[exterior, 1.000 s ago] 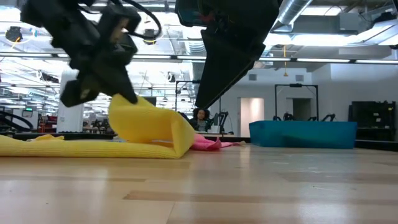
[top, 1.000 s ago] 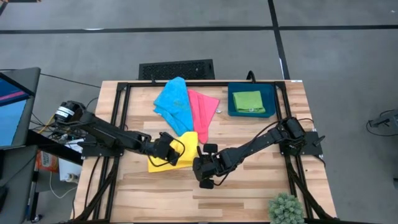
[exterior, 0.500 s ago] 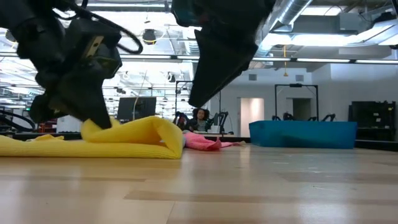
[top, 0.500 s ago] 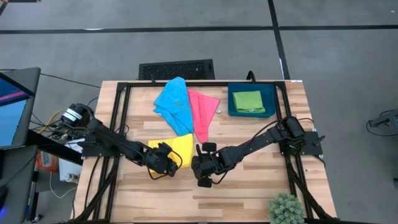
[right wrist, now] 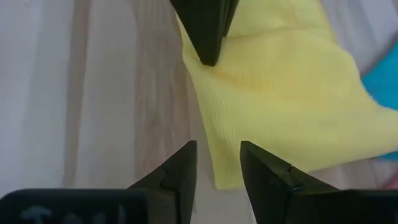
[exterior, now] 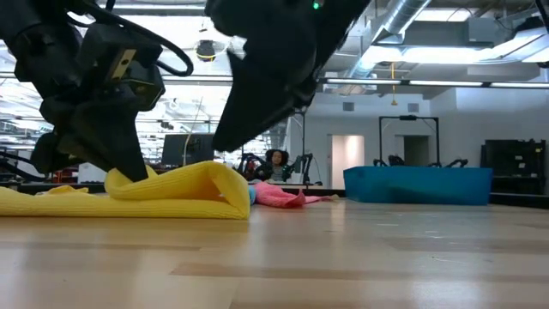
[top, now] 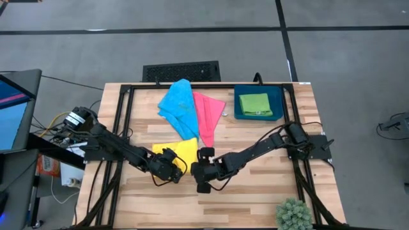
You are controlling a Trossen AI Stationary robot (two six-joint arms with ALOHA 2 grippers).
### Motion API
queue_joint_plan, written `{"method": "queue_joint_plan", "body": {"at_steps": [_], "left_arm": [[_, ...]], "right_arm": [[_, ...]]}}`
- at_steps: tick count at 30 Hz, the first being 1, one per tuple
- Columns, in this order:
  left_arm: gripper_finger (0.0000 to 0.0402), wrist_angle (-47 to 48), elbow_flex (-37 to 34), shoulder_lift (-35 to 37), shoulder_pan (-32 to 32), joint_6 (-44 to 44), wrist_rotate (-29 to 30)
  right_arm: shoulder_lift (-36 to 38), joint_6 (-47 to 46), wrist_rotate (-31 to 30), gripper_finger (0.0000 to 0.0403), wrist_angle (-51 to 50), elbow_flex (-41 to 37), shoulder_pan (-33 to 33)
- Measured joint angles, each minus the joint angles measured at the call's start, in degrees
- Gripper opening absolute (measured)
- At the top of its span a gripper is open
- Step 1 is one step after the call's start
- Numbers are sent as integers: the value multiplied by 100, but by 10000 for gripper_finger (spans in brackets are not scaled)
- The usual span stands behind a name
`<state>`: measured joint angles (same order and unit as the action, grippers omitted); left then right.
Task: Fold microfiber towels
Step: Fold the yellow towel
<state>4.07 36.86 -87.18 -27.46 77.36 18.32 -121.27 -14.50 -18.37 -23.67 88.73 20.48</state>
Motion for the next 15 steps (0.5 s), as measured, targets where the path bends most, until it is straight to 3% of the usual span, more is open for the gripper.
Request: {"method": "queue_joint_plan", "body": {"at_steps": [15], "left_arm": [[0,8,0,2,15,-37,12]], "right_arm": [[-188,-50,22,122,-189,0,-186]]}}
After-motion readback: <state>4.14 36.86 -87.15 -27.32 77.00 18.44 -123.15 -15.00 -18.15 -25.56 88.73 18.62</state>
